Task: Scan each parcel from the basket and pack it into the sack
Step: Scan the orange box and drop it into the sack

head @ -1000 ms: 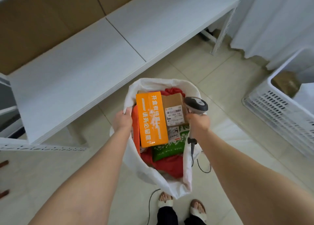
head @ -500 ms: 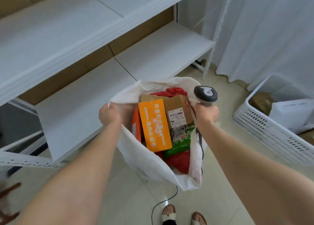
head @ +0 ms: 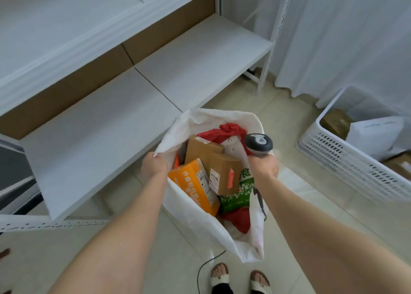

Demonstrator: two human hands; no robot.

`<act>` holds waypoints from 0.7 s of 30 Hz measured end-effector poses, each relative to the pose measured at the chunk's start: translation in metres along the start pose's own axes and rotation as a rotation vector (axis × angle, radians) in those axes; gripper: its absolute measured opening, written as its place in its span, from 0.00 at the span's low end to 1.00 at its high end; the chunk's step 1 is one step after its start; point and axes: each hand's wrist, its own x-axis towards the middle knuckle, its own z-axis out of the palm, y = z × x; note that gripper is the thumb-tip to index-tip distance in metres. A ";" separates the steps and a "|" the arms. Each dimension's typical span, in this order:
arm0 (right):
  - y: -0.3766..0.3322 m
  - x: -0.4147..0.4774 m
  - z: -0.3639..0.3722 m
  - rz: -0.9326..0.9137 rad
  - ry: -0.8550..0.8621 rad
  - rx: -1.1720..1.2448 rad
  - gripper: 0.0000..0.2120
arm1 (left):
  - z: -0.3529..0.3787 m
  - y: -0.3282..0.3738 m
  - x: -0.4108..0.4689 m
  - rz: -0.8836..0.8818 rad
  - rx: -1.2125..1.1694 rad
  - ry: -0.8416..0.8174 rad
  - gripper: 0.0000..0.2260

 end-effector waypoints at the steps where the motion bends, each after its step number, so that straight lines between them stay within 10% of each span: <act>1: 0.002 0.000 0.004 0.006 -0.009 0.001 0.08 | 0.005 0.002 0.002 0.009 0.016 -0.027 0.15; 21: 0.000 -0.007 0.029 0.003 -0.013 0.050 0.02 | -0.012 -0.003 0.018 0.057 -0.021 0.133 0.11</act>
